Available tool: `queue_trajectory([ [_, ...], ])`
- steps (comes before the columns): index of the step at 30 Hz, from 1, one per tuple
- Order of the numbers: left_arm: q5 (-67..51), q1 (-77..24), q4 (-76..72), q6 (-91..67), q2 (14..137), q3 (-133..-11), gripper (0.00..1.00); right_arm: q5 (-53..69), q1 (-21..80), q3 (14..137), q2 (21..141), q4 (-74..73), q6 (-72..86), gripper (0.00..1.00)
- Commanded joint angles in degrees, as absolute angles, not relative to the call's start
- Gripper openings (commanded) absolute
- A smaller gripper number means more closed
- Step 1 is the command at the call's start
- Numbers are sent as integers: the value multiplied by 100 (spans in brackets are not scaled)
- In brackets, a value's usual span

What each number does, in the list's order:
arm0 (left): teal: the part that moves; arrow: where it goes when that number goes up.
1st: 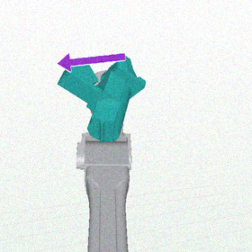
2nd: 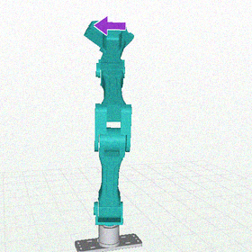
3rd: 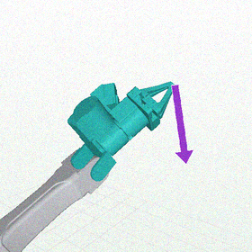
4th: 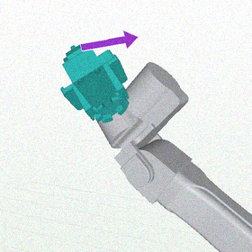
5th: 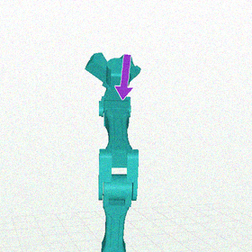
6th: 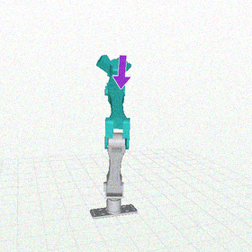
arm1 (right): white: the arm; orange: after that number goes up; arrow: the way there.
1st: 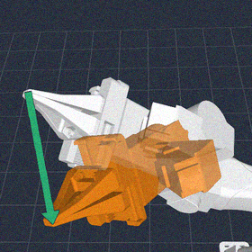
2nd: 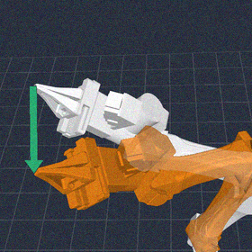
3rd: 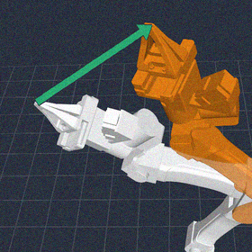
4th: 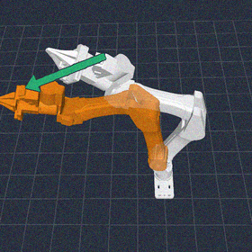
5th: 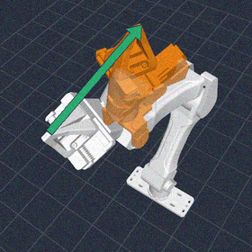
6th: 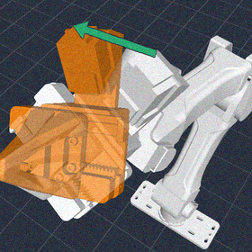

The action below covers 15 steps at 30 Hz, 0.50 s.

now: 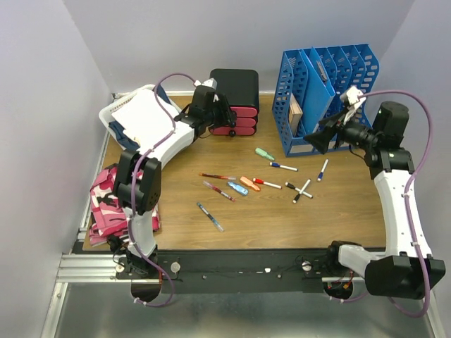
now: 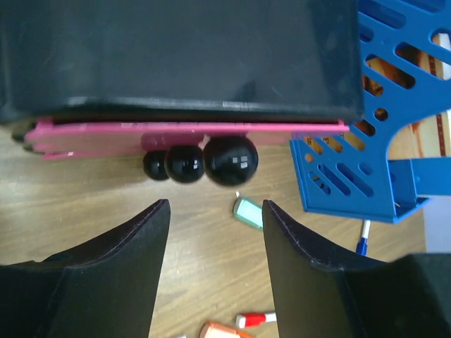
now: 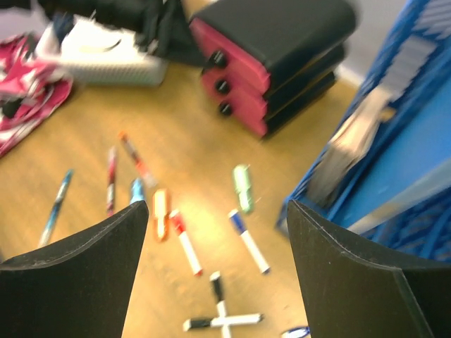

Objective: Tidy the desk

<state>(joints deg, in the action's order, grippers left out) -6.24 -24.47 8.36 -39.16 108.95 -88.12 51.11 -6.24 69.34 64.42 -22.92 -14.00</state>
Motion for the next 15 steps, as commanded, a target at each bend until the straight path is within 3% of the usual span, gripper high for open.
queue_trajectory([
  [1,-571,-2479,808,-3718,11328,-9412,61,5695,-598,6514,6267,-2909,-1723,87],
  [11,-387,-2531,1090,-3771,11812,-9993,51,5748,-598,6381,6232,-2786,-1600,87],
  [15,-466,-2540,1107,-3727,11839,-10020,17,5766,-598,6381,6258,-2777,-1608,87],
])
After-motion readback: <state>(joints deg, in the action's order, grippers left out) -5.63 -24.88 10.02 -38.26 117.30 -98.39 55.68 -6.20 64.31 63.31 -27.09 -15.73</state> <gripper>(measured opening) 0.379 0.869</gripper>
